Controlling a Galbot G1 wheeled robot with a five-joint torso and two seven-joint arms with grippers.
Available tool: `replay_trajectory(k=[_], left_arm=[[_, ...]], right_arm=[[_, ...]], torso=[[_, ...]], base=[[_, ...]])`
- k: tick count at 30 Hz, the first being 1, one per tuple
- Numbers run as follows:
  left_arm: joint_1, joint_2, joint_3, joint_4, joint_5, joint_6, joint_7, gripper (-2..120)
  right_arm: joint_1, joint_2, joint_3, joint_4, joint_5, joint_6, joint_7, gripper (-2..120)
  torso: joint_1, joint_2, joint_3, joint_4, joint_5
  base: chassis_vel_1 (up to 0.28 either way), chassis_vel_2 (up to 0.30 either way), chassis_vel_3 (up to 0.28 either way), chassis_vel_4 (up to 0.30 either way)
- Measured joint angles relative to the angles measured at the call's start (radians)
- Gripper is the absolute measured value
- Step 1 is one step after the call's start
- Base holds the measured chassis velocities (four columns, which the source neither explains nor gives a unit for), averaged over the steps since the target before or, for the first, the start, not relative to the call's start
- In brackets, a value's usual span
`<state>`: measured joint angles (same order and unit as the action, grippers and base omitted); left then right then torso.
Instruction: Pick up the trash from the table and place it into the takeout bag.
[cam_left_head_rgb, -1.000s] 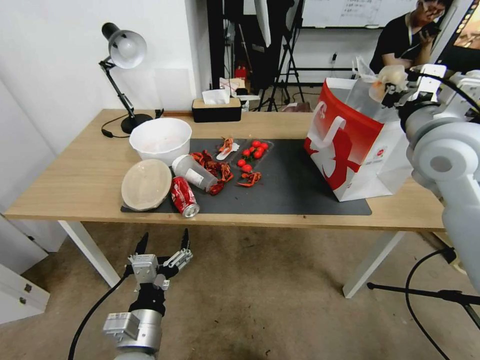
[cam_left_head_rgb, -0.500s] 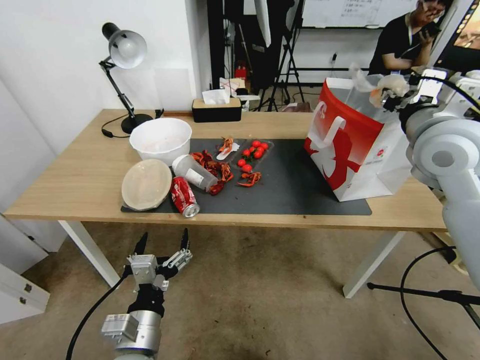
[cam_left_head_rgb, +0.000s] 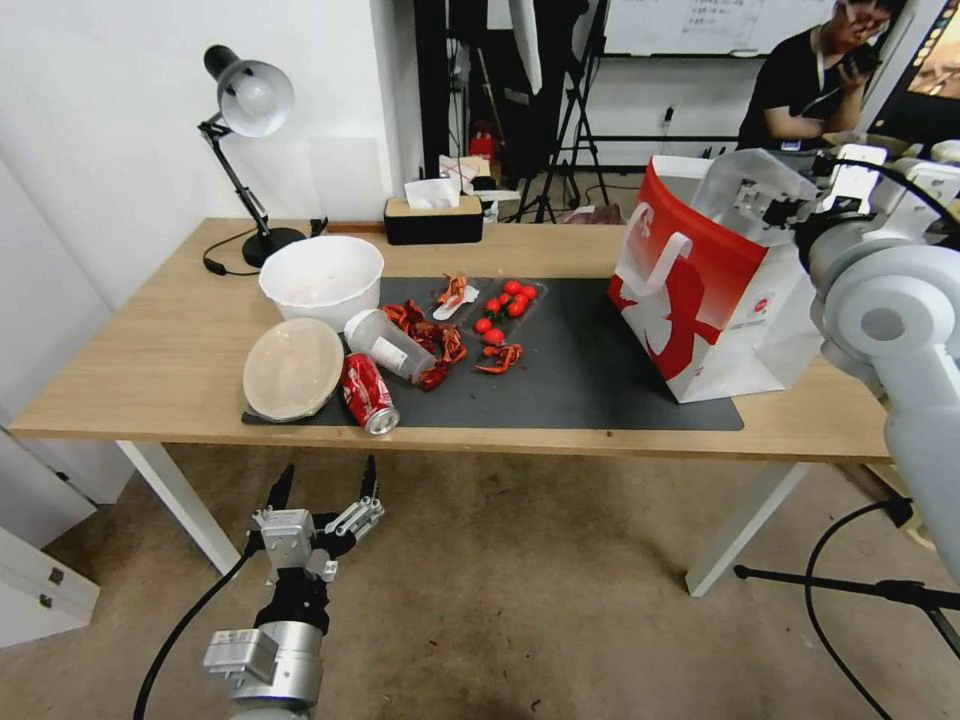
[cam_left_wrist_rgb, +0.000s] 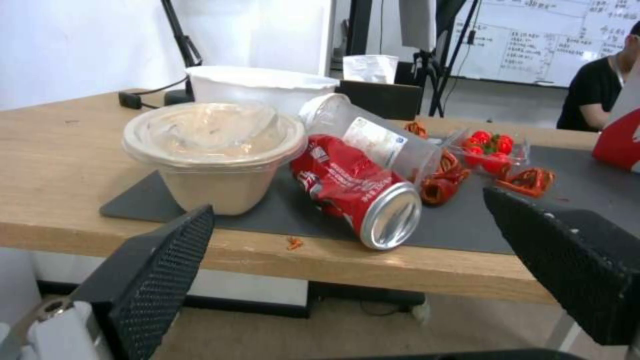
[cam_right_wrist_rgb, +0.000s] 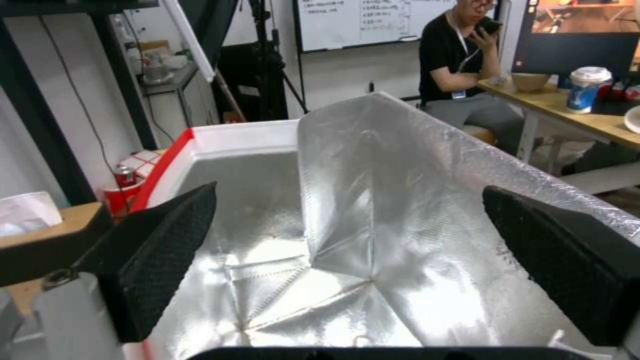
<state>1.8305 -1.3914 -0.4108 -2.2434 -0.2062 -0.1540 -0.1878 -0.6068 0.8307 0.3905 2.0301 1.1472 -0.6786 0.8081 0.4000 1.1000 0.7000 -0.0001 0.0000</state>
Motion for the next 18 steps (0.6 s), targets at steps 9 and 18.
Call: replay_trajectory(k=[9,18], left_arm=[[0.000,0.000,-0.002,-0.002,-0.001,-0.002,-0.001,100],[0.000,0.000,-0.002,-0.004,-0.002,-0.002,0.002,100]], right_arm=[[-0.024,-0.010,0.014,0.033,-0.014,0.030,-0.062,100],[-0.180,-0.034,0.033,0.123,-0.186,0.183,-0.352,100]], torso=[[0.000,0.000,0.000,0.0000,-0.0001],[0.000,0.000,0.000,0.0000,-0.0002]], base=[[0.000,0.000,0.000,0.000],[0.000,0.000,0.000,0.000]])
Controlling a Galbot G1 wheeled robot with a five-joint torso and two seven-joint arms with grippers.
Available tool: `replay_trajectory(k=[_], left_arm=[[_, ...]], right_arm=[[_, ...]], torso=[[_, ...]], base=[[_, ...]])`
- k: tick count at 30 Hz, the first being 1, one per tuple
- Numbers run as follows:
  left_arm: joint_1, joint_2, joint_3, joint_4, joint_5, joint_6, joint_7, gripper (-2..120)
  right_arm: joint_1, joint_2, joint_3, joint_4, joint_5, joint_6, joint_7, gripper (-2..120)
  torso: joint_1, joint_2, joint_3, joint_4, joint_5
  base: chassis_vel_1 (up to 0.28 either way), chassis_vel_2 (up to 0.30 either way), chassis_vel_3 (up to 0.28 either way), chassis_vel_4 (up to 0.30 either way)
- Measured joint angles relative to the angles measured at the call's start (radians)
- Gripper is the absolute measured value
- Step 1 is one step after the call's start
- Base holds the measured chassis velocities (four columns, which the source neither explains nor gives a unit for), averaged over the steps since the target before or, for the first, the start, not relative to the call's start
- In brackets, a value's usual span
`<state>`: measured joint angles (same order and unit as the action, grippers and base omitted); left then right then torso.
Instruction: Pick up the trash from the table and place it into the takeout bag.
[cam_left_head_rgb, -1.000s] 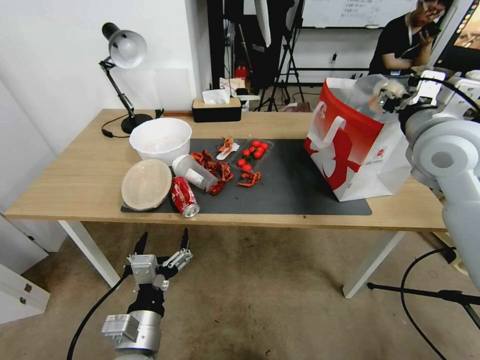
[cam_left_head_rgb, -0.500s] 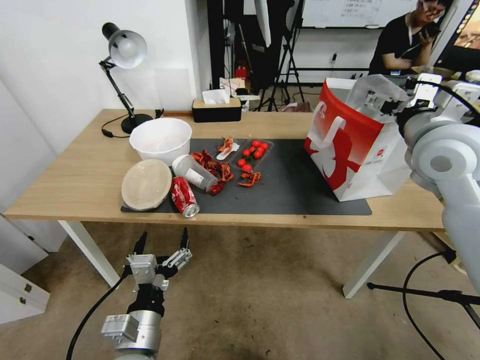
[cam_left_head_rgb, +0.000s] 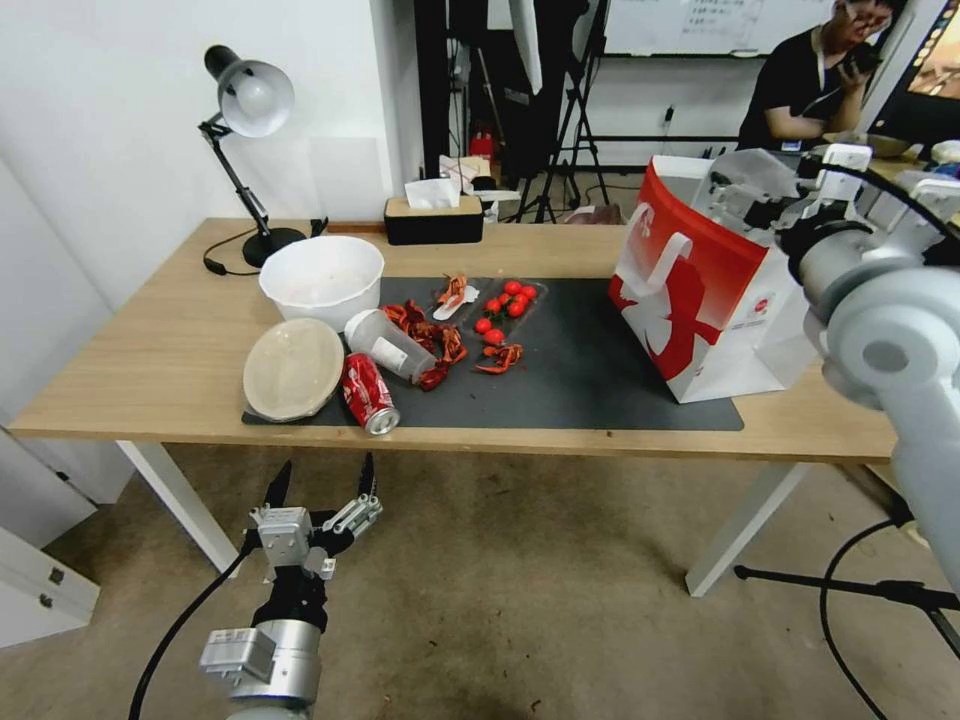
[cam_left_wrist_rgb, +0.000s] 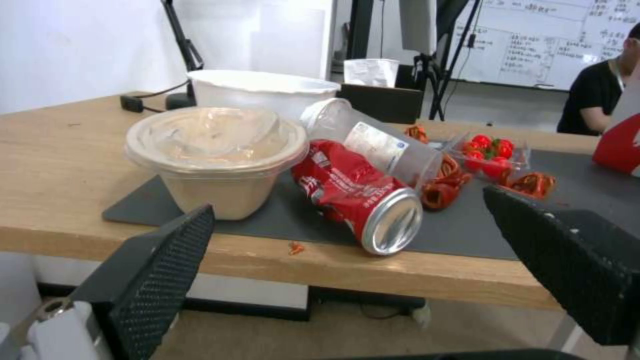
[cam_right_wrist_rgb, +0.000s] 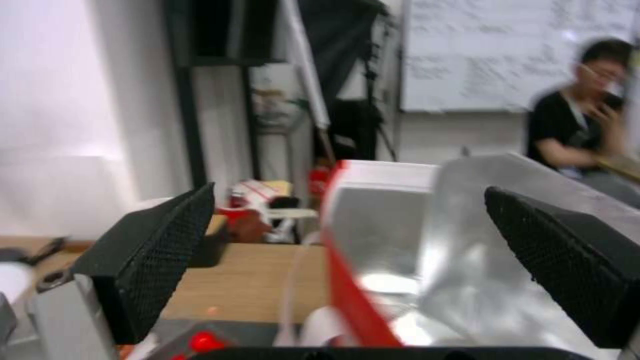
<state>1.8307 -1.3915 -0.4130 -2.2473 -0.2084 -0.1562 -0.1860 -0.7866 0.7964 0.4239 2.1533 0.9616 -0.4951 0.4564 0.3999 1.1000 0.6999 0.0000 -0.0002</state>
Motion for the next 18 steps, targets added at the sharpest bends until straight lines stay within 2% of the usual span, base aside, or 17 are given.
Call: replay_trajectory(k=[1,3,4,7,12,18], left_arm=[[0.000,0.000,0.000,0.000,0.000,0.000,0.000,100],[0.000,-0.001,0.001,0.000,0.000,0.000,0.001,100],[0.000,-0.001,0.001,0.000,0.000,0.000,0.001,100],[0.000,-0.001,0.002,0.004,0.000,-0.001,0.003,100],[-0.002,-0.001,0.004,0.007,-0.003,-0.003,0.008,100],[-0.008,0.001,0.005,0.014,-0.006,-0.003,0.010,100]], right_arm=[[0.000,0.000,0.000,0.000,0.000,0.000,0.000,100],[-0.074,-0.003,0.011,0.009,-0.071,0.076,-0.117,100],[-0.074,-0.003,0.011,0.009,-0.071,0.076,-0.117,100],[-0.195,0.002,0.039,0.030,-0.149,0.189,-0.278,100],[-0.326,0.016,0.074,0.053,-0.220,0.267,-0.362,100],[-0.437,0.063,0.079,0.061,-0.271,0.324,-0.382,100]], torso=[[0.000,0.000,0.000,0.0000,0.0000],[0.000,0.000,0.000,-0.0001,0.0004],[0.000,0.000,0.000,-0.0001,0.0004],[0.000,0.000,0.000,0.0000,0.0003],[0.000,0.000,0.000,-0.0001,0.0000],[0.000,0.000,0.000,0.0001,0.0000]], base=[[0.000,0.000,0.000,0.000],[0.000,0.000,0.000,0.000],[0.000,0.000,0.000,0.000],[0.000,0.000,0.000,0.000],[0.000,0.000,0.000,0.000],[0.000,0.000,0.000,0.000]])
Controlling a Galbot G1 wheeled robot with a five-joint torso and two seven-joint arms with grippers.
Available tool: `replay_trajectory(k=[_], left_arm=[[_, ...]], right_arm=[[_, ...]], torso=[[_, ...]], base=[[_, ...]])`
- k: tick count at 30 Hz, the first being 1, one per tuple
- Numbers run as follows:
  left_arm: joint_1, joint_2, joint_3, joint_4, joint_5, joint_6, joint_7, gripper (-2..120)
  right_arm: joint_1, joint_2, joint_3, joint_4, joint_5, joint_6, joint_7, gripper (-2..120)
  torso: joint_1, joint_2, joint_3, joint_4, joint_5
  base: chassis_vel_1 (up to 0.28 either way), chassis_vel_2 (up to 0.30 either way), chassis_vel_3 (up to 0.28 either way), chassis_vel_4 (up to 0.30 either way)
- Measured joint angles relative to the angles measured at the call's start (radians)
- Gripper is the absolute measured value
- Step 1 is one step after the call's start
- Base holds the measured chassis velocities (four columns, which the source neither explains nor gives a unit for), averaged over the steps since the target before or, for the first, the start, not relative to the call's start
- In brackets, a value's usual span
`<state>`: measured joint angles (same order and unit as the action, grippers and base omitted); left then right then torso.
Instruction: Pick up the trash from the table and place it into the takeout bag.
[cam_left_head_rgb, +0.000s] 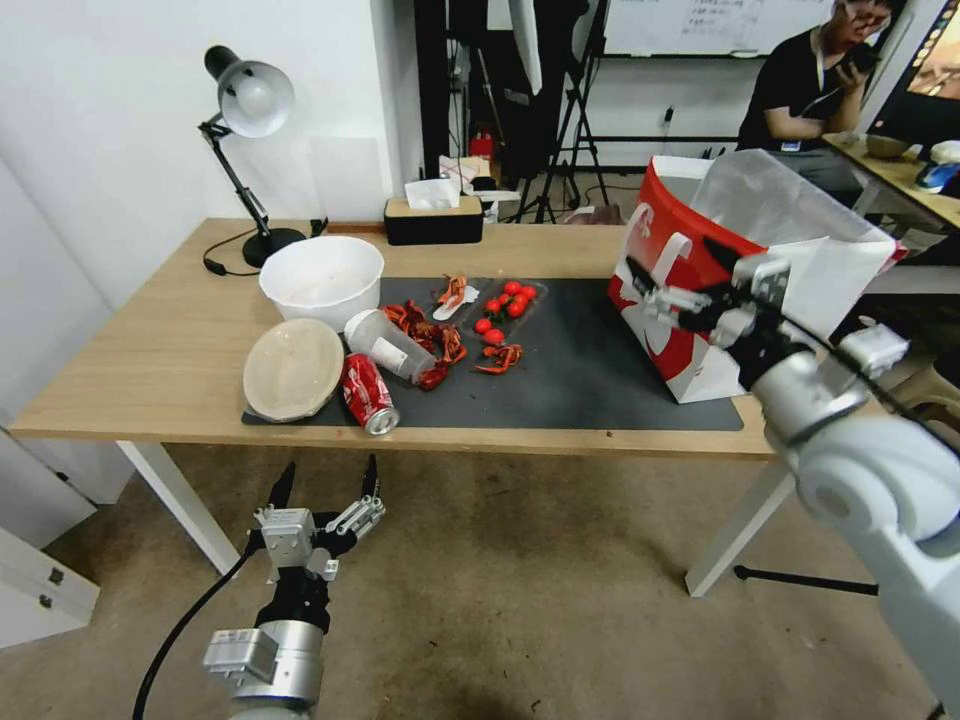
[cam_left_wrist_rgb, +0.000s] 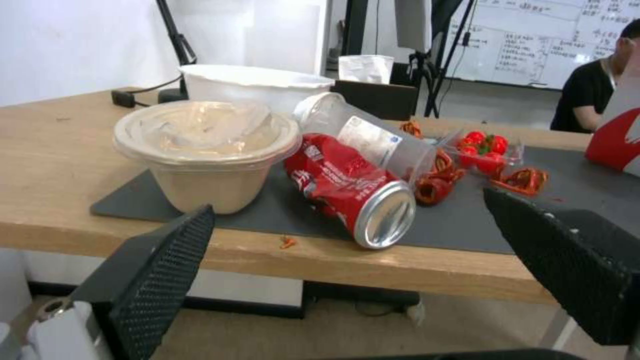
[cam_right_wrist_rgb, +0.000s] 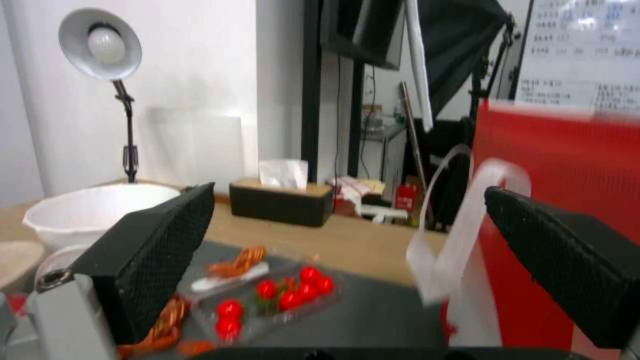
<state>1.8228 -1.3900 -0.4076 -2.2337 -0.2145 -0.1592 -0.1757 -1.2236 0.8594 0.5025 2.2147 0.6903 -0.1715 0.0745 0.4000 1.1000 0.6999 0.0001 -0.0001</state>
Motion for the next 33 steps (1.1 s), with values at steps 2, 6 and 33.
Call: replay_trajectory(k=[2,6,33], left_arm=[[-0.002,0.000,0.002,0.002,-0.001,0.000,0.002,100],[-0.004,0.002,0.002,0.004,-0.004,0.000,0.003,100],[-0.007,0.011,0.005,0.019,-0.017,-0.001,0.013,100]], right_arm=[[-0.061,0.034,0.000,0.001,-0.040,0.037,0.000,100],[-0.143,0.086,-0.011,-0.004,-0.103,0.113,0.031,100],[-0.506,0.290,-0.008,-0.090,-0.330,0.435,0.070,100]], torso=[[0.000,0.000,0.000,-0.0002,0.0001],[0.000,0.000,0.000,0.0000,0.0002],[0.000,0.000,0.000,-0.0001,0.0001]], base=[[0.000,0.000,0.000,0.000],[0.000,0.000,0.000,0.000],[0.000,0.000,0.000,0.000]])
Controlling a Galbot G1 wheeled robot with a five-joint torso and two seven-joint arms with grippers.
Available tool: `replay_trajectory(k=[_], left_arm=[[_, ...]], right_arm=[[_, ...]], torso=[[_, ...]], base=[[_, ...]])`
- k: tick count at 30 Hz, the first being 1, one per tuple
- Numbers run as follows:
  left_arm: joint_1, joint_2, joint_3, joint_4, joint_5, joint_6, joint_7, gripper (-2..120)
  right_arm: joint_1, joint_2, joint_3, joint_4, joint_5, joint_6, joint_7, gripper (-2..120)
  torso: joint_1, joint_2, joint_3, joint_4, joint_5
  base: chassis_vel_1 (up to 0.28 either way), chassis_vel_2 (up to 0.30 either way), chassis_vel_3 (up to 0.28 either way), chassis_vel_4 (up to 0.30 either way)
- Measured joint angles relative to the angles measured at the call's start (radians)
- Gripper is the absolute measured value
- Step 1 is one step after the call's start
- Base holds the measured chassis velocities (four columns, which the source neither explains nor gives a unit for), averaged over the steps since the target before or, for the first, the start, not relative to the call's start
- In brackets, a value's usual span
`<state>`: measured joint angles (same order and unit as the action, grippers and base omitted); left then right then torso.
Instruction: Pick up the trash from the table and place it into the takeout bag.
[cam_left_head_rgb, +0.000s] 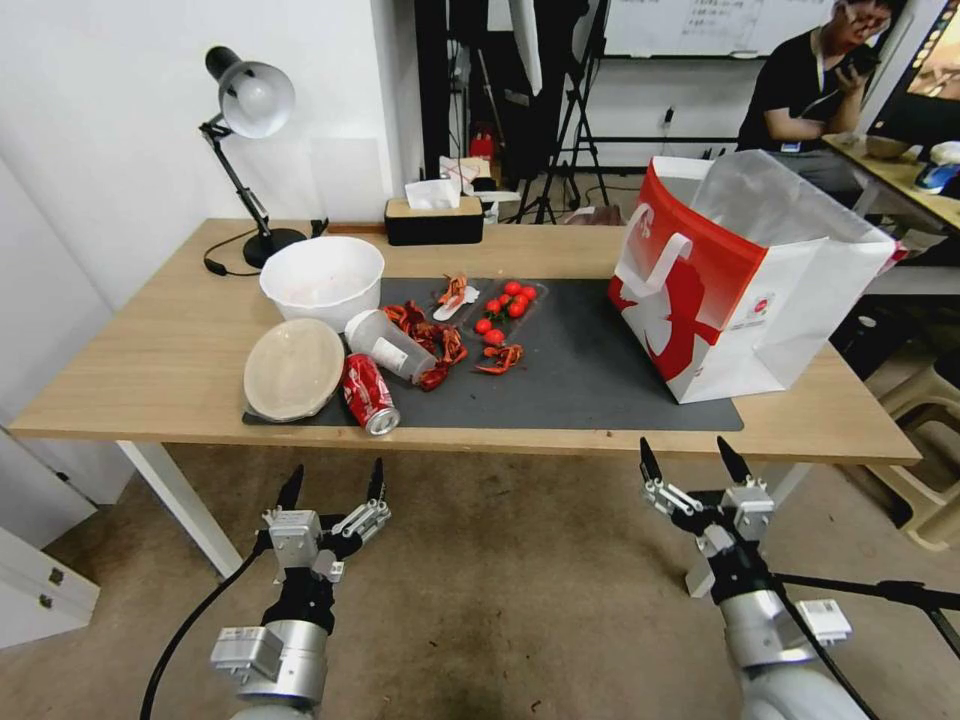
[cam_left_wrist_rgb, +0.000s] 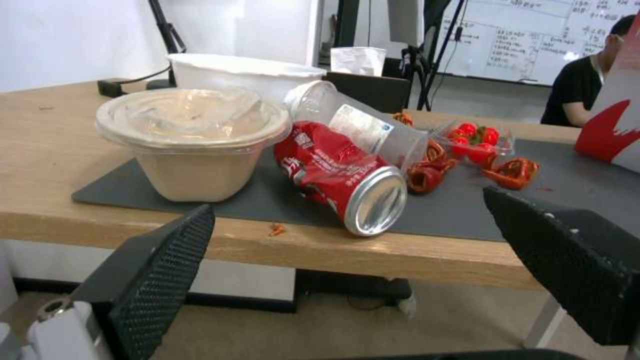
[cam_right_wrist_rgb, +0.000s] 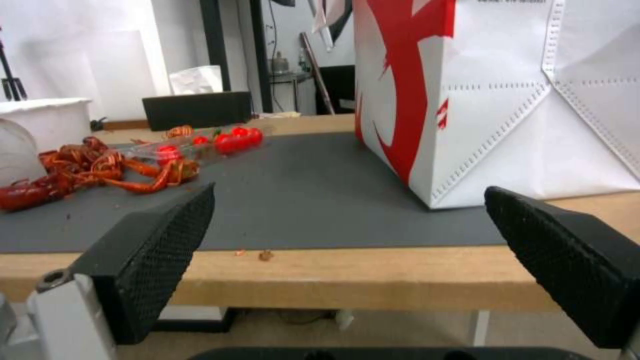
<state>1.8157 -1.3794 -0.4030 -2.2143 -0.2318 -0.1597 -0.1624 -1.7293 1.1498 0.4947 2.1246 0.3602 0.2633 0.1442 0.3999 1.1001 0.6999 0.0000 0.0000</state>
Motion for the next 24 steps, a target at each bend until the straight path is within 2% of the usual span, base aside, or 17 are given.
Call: replay_trajectory(k=[24], left_arm=[[0.007,0.006,-0.007,-0.009,-0.006,-0.006,0.001,100]], right_arm=[[-0.051,0.041,-0.014,0.009,-0.035,0.023,0.010,100]], torso=[[0.000,0.000,0.000,0.0001,0.0000]], base=[[0.000,0.000,0.000,0.000]])
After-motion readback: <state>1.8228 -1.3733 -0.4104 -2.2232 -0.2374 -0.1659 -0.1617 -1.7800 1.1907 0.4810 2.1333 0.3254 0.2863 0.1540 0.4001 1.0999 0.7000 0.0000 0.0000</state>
